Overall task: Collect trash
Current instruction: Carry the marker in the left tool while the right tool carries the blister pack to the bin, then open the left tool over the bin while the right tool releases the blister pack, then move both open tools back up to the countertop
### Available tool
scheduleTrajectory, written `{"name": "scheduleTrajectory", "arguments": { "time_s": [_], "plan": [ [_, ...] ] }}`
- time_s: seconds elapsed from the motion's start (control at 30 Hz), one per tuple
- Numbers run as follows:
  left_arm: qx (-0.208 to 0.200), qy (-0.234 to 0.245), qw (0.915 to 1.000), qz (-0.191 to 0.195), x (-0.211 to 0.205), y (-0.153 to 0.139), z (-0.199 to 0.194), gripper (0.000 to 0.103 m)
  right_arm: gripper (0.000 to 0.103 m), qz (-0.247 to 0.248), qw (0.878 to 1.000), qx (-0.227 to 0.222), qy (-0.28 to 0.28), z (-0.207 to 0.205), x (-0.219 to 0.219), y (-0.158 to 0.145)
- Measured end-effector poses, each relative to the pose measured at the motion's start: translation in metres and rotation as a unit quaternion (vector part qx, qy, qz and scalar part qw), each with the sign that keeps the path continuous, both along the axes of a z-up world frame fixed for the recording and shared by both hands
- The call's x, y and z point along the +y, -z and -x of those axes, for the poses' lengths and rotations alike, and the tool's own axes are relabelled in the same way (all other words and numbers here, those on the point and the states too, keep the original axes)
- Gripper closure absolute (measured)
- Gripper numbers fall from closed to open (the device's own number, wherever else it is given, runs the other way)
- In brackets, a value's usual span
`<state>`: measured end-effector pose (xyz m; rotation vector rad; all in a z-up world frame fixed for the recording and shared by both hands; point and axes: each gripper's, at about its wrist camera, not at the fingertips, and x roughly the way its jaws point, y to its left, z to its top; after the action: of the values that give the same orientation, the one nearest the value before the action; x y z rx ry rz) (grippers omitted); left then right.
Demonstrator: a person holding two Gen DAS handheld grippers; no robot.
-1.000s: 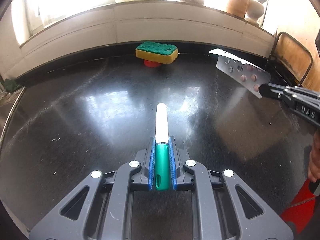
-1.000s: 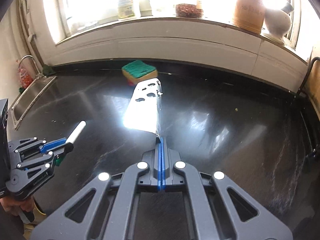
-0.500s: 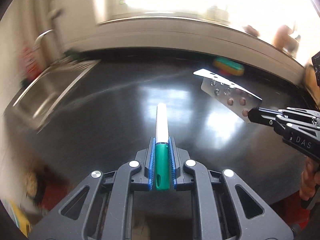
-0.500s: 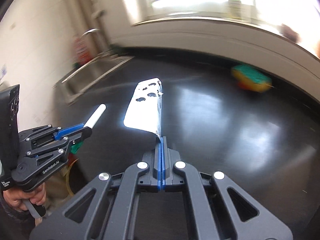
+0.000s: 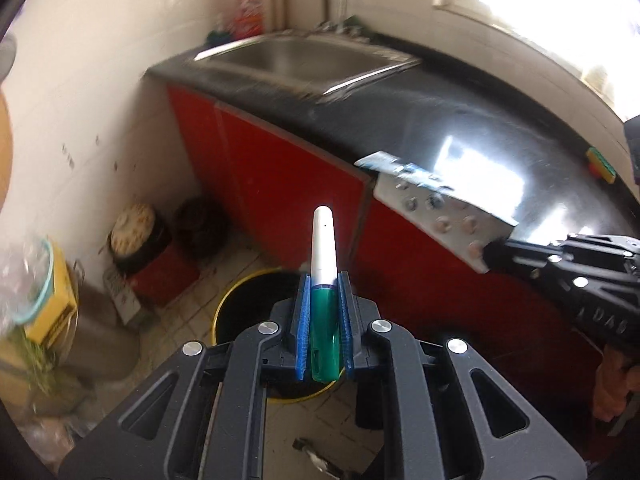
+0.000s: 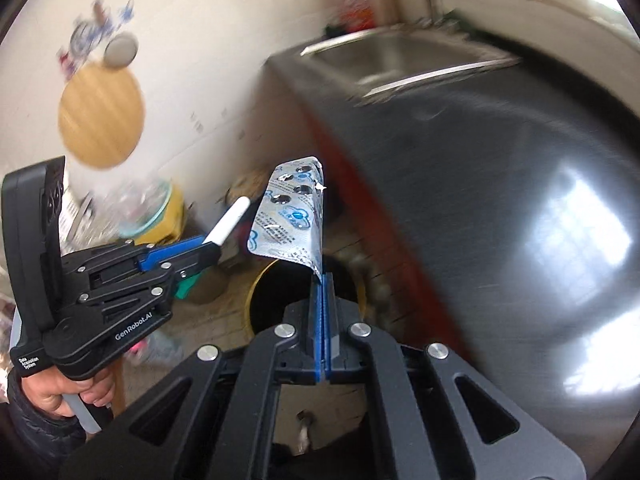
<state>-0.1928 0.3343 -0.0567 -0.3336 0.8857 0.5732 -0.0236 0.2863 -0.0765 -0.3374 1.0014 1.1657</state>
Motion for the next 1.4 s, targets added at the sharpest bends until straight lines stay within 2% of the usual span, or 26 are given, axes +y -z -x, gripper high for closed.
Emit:
{"name": "scheduleTrajectory", "arguments": {
  "time_s": [0.13, 0.4, 0.67, 0.73, 0.77, 0.8, 0.87, 1.13, 1.23, 1.33, 1.4],
  "plan": [
    [0.013, -0.022, 0.999, 0.037, 0.019, 0.036, 0.023, 0.09, 0.102, 0.029, 0.999, 0.021, -0.019, 0.014, 0.026, 0.029],
    [0.034, -0.037, 0.9951, 0.086, 0.045, 0.101, 0.026, 0.09, 0.102, 0.08, 0.995, 0.047, -0.025, 0.02, 0.066, 0.076],
    [0.032, -0.047, 0.9942, 0.091, 0.056, 0.118, 0.024, 0.09, 0.101, 0.1, 0.993, 0.054, -0.022, 0.011, 0.087, 0.091],
    [0.033, -0.054, 0.9935, 0.095, 0.057, 0.121, 0.025, 0.076, 0.101, 0.114, 0.991, 0.064, -0.016, 0.006, 0.093, 0.097],
    [0.032, -0.057, 0.993, 0.098, 0.058, 0.122, 0.027, 0.052, 0.091, 0.12, 0.991, 0.065, -0.014, 0.004, 0.095, 0.1],
    [0.026, -0.062, 0.9929, 0.098, 0.058, 0.122, 0.03, 0.035, 0.062, 0.119, 0.991, 0.065, -0.013, 0.002, 0.094, 0.1],
    [0.026, -0.067, 0.9931, 0.093, 0.058, 0.121, 0.032, 0.035, 0.02, 0.095, 0.994, 0.046, -0.004, 0.002, 0.086, 0.094],
    [0.026, -0.069, 0.9933, 0.09, 0.053, 0.115, 0.035, 0.035, 0.019, 0.082, 0.996, 0.046, -0.007, 0.004, 0.073, 0.085],
    [0.019, -0.058, 0.9952, 0.077, 0.049, 0.102, 0.031, 0.035, 0.02, 0.061, 0.997, 0.041, -0.004, 0.005, 0.058, 0.064],
    [0.01, -0.031, 0.9978, 0.057, 0.034, 0.077, 0.02, 0.028, 0.019, 0.033, 0.999, 0.026, 0.009, 0.0, 0.031, 0.035],
    [0.001, -0.012, 0.999, 0.043, 0.023, 0.059, 0.009, 0.018, 0.019, 0.012, 0.999, 0.014, 0.026, -0.009, 0.003, 0.011]
  ]
}}
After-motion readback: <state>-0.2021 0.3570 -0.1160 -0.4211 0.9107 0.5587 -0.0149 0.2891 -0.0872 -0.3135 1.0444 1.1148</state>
